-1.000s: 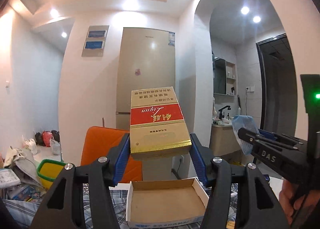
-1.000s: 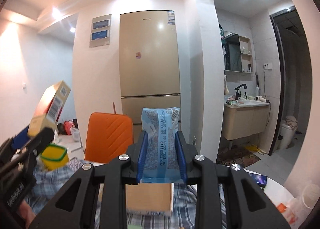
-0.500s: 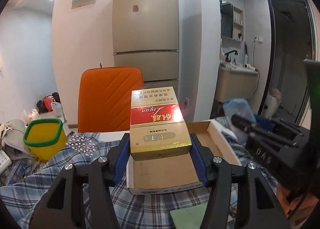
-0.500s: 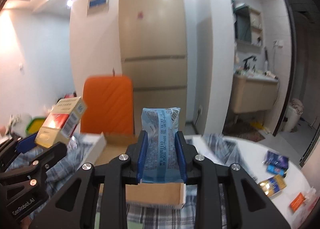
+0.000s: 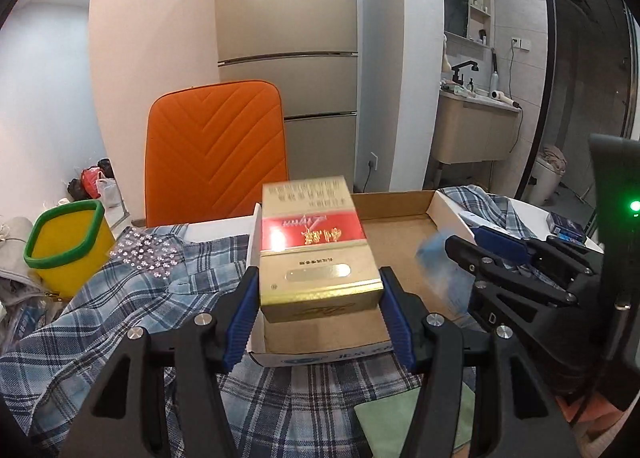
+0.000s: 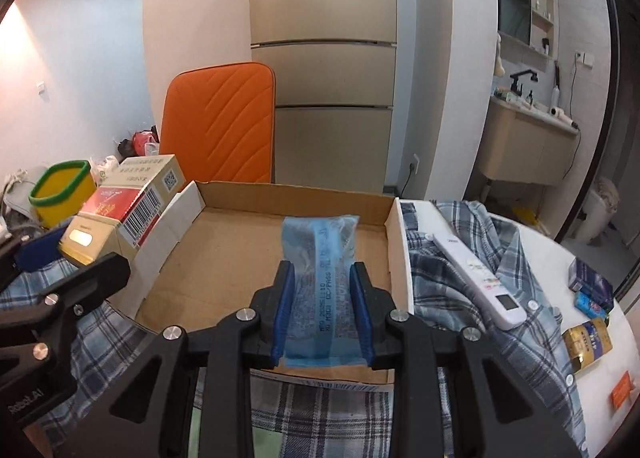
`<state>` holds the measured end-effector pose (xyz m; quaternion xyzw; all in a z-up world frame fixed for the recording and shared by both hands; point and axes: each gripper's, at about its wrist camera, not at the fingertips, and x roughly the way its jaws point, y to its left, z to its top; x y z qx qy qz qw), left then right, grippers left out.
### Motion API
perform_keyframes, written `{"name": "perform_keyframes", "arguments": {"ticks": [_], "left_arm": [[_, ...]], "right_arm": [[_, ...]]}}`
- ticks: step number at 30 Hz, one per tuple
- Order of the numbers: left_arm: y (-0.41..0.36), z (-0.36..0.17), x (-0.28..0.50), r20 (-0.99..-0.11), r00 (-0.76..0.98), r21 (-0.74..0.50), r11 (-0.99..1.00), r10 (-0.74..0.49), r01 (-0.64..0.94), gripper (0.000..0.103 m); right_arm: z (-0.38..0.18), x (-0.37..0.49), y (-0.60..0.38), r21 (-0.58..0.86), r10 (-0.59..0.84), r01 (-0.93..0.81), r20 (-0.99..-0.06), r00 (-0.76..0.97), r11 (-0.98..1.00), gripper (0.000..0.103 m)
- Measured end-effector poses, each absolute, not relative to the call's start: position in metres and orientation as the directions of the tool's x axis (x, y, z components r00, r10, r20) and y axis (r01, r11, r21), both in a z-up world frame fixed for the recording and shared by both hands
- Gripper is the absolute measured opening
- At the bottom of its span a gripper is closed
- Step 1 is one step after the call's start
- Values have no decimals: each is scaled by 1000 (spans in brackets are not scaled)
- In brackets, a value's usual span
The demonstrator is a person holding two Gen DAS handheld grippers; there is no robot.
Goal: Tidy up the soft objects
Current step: 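Carry both packs over the cardboard box and open both grippers to drop them, then withdraw both grippers from the box back above the bed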
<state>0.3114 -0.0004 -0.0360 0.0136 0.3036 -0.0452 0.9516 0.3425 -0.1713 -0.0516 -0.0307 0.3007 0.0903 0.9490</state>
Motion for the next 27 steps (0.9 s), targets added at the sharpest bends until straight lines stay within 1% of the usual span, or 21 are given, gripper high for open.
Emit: {"name": "perform_keyframes", "arguments": {"ticks": [1,2,3,4,5,10,13,16,19,22,27], "left_arm": [[0,-36,312,-585,808,-1,996,-71,87,73],[-1,-35,311,-584,809,-2,997,-67,81,83],[1,-35,309,-572,818,-1,998,-55,66,85],[0,-33,308,-568,822,3,998,-51,63,87],[1,-32,308,-568,822,7,998,-48,63,87],[2,-31,306,-564,825,3,998,-45,56,87],[1,-29,303,-557,829,5,999,-38,49,87],[0,-25,296,-539,842,15,999,-30,45,87],[0,-14,288,-520,854,0,999,-36,42,87],[-2,6,268,-473,880,-5,999,-44,47,87],[-8,38,223,-396,917,19,998,-48,61,87]], "right_arm": [[-51,343,-171,3,163,-197,-574,802,980,29],[-50,342,-171,10,172,-203,-572,802,979,41],[-49,341,-171,9,168,-198,-568,806,980,54],[-47,340,-172,-2,146,-177,-557,818,984,71],[-47,338,-172,-12,131,-164,-542,830,986,72],[-46,340,-177,3,139,-164,-550,823,986,72],[-46,341,-178,-17,124,-159,-546,829,987,72],[-45,338,-176,-43,102,-148,-535,839,988,72],[-42,334,-179,-32,106,-146,-540,835,989,72],[-25,321,-183,-48,94,-135,-499,861,990,72],[11,292,-198,-11,107,-123,-428,897,992,72]]}}
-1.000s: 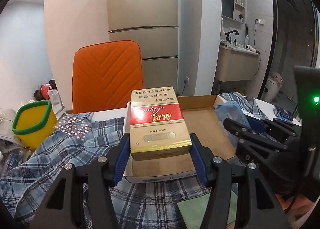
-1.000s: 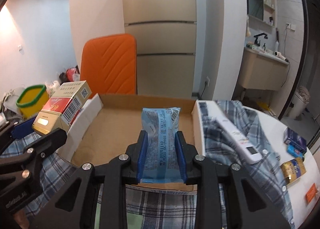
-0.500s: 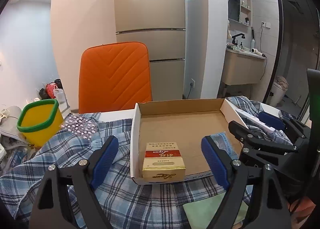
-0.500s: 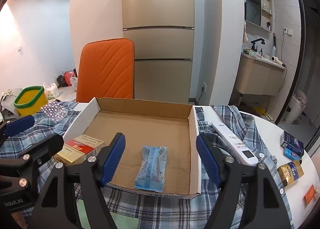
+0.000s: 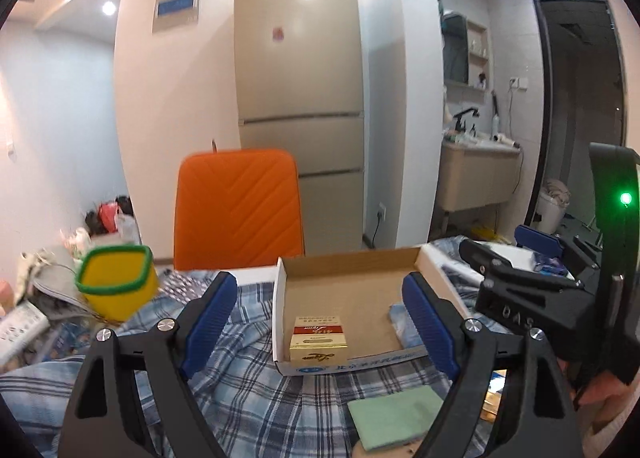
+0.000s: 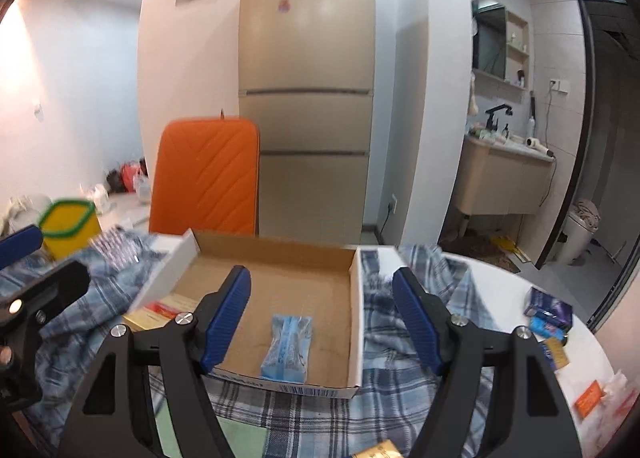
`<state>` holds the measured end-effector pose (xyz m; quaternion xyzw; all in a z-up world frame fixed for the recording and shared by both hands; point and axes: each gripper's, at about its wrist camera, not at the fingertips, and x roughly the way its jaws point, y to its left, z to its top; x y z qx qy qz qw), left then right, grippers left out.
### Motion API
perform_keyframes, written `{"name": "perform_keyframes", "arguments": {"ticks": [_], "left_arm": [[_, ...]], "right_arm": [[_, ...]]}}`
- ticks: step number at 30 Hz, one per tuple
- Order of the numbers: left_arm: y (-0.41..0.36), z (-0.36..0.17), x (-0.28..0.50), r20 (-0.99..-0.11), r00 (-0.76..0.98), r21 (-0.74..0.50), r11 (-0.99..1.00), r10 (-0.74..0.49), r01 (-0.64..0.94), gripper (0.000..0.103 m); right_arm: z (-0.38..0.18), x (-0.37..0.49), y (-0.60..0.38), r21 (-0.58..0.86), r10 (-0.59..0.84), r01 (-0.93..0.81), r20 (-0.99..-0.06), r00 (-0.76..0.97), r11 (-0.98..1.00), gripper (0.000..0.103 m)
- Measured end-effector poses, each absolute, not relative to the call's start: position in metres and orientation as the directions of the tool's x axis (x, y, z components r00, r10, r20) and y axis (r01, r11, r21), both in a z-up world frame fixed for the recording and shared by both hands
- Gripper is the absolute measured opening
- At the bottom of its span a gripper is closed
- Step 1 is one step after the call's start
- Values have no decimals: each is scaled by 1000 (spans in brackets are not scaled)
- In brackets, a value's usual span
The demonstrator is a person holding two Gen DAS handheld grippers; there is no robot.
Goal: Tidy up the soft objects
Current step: 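Withdraw both grippers from the box back above the bed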
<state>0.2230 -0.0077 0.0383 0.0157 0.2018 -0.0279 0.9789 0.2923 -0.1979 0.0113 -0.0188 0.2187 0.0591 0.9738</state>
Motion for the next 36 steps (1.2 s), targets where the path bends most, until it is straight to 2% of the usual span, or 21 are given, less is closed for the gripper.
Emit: {"name": "perform_keyframes", "arguments": {"ticks": [7,12,15,16,17,20,25,29,36], "left_arm": [[-6,71,151,-275,961,10,999,-35,39,87],[-3,73,109,-236,971,0,1000,-29,30,87],[-2,73,85,-227,973,-20,999,-44,40,92],[-1,73,77,-224,973,-32,998,-54,48,100],[1,73,68,-212,976,-46,998,-57,49,103],[2,74,45,-161,986,-54,998,-43,35,103],[0,69,25,-128,991,-34,999,-47,43,103],[-4,61,12,-95,994,-30,998,-60,58,103],[-1,26,22,-89,995,-62,997,-52,46,103]], "right_arm": [[47,231,-202,-32,74,-88,-309,948,996,73],[54,193,-207,-23,99,-109,-271,957,994,78],[55,175,-211,-12,125,-133,-260,958,991,91],[56,168,-213,-11,126,-133,-245,961,991,100],[56,162,-214,-9,126,-132,-229,965,991,103],[56,145,-216,-16,128,-134,-204,971,991,103],[48,128,-224,-12,121,-126,-185,975,992,103],[34,124,-227,-24,116,-123,-199,973,992,103],[10,121,-238,10,105,-105,-206,973,994,103]]}}
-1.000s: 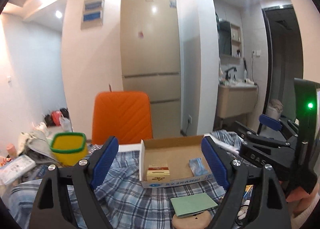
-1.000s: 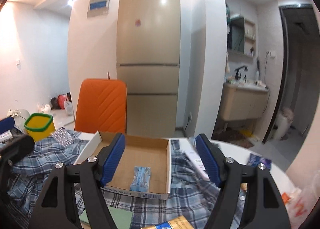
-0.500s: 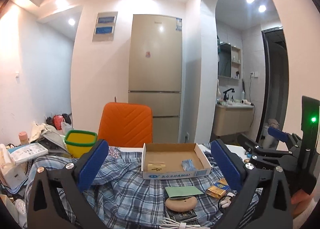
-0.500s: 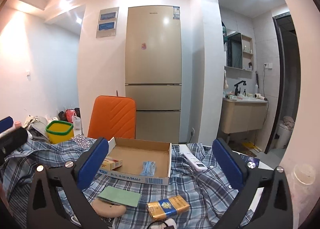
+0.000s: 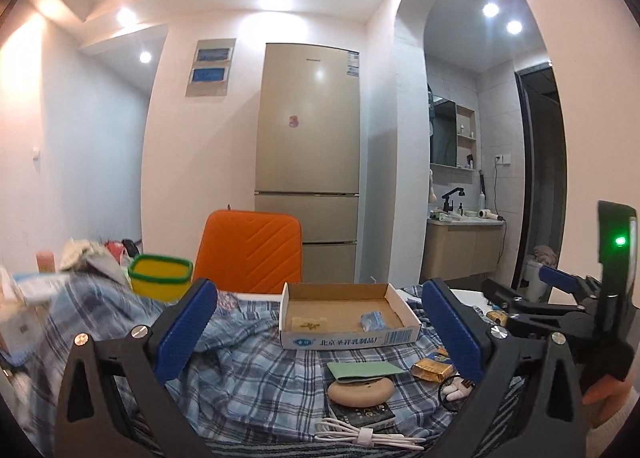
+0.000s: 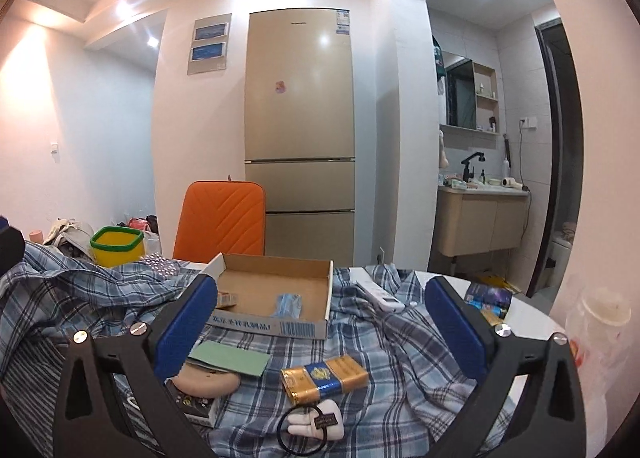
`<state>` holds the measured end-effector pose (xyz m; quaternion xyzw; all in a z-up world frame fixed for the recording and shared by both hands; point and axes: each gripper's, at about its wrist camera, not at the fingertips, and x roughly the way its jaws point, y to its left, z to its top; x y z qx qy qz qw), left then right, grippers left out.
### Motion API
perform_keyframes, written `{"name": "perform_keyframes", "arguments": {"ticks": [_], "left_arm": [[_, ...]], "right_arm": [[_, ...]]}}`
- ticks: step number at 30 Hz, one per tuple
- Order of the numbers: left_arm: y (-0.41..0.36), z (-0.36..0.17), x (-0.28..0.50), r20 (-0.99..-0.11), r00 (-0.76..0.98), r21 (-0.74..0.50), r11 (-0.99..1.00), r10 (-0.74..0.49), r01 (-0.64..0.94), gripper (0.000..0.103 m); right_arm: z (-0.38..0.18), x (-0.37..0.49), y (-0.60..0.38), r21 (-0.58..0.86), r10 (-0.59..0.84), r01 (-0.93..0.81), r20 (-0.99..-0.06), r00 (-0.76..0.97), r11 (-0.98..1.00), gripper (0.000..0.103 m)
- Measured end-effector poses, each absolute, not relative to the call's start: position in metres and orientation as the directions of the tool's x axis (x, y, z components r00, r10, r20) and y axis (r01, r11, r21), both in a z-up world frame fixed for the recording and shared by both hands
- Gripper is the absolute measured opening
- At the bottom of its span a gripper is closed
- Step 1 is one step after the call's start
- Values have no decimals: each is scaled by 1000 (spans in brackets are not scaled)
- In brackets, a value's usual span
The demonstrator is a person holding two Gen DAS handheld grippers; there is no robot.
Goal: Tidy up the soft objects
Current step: 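Withdraw both grippers from the box back above the bed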
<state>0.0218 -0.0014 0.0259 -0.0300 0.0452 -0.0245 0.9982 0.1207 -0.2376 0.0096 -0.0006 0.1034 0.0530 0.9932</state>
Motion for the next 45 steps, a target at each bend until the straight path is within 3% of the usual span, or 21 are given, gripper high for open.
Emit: {"name": "perform_keyframes", "arguments": {"ticks": [4,11,17,22,26,28,32,40,45], "left_arm": [[2,8,32,-148,988,-49,998,-34,27,103],[3,3,34,-150,988,-61,998,-42,33,103],[17,0,38,-152,982,-145,986,-108,86,103],[17,-1,45,-188,978,-149,987,-89,61,103],[13,1,41,-166,980,-131,987,-110,89,103],[10,2,37,-157,984,-112,991,-86,68,103],[5,2,35,-169,982,-54,994,87,-97,103],[14,-4,41,-191,981,-118,993,-32,10,103],[12,2,39,-192,981,-96,995,-7,-12,103]], "right_arm": [[-1,116,-234,-23,79,-85,-195,978,996,103],[-4,107,-233,-32,56,-63,-174,983,997,103],[-6,106,-249,56,142,-134,-159,977,989,103],[-6,106,-243,11,102,-102,-170,980,995,103],[-6,103,-237,-29,68,-73,-166,984,997,103],[-5,101,-236,-33,71,-78,-158,985,996,103],[-4,101,-236,-28,79,-85,-165,983,996,103],[-4,100,-233,-34,88,-94,-159,983,995,103],[-4,102,-236,-12,125,-129,-180,976,992,103]]}}
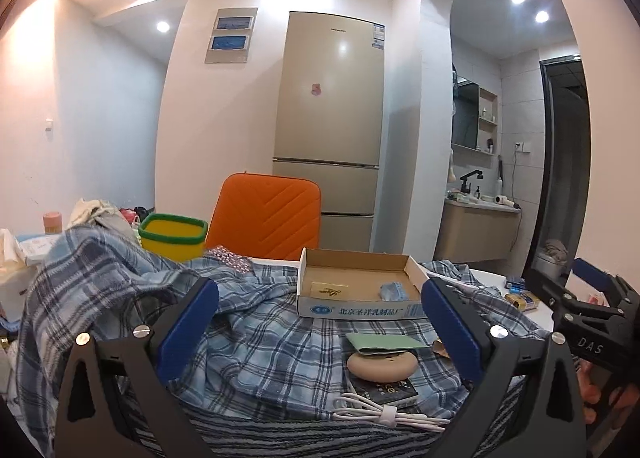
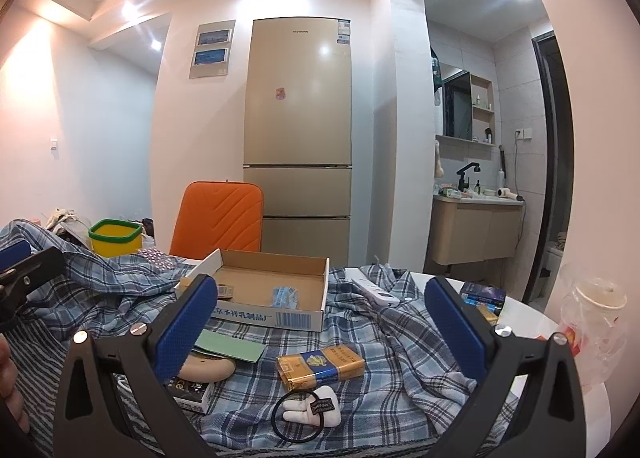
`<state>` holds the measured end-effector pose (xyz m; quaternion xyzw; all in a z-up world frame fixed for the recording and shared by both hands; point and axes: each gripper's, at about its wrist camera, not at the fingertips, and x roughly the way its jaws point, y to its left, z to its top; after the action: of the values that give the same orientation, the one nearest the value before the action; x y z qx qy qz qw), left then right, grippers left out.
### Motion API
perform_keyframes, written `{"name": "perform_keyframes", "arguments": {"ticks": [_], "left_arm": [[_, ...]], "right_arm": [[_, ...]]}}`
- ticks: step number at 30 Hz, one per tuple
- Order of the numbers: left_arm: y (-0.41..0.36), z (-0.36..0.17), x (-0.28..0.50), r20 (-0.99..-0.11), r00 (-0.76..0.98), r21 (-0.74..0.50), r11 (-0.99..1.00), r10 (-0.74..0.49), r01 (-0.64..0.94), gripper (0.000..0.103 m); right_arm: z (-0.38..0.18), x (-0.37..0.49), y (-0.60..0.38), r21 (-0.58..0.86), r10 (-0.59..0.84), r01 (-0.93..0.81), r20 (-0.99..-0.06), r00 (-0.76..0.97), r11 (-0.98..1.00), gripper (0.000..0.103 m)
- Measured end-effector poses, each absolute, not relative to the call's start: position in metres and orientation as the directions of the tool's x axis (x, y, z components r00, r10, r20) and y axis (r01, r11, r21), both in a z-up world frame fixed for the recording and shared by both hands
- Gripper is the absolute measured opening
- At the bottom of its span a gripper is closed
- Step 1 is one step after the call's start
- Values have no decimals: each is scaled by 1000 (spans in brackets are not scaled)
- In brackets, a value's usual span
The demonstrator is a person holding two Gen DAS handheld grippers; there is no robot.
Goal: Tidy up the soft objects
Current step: 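Withdraw both grippers from the box back above the bed, then lower the right gripper onto the white coiled cable and close it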
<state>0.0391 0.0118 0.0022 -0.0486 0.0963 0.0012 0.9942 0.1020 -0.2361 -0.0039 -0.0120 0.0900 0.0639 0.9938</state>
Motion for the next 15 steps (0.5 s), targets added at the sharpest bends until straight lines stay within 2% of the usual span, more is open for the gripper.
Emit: {"name": "perform_keyframes", "arguments": {"ticks": [4,7,10,13,15], "left_arm": [[12,11,31,-188,982,-64,998,-33,21,103],[16,17,26,-221,974,-45,998,-48,39,103],[21,20,21,-266,962,-42,998,-54,45,102],[26,20,16,-327,943,-45,998,-63,51,96],[29,18,14,-368,925,-69,995,-92,72,94]], "right_arm": [[-1,105,-235,8,173,-175,-221,960,984,103],[5,108,-234,64,238,-229,-269,933,971,103],[5,116,-224,90,269,-254,-387,882,963,98],[-10,130,-206,95,282,-279,-564,776,956,92],[-23,133,-196,136,347,-339,-621,703,931,88]]}}
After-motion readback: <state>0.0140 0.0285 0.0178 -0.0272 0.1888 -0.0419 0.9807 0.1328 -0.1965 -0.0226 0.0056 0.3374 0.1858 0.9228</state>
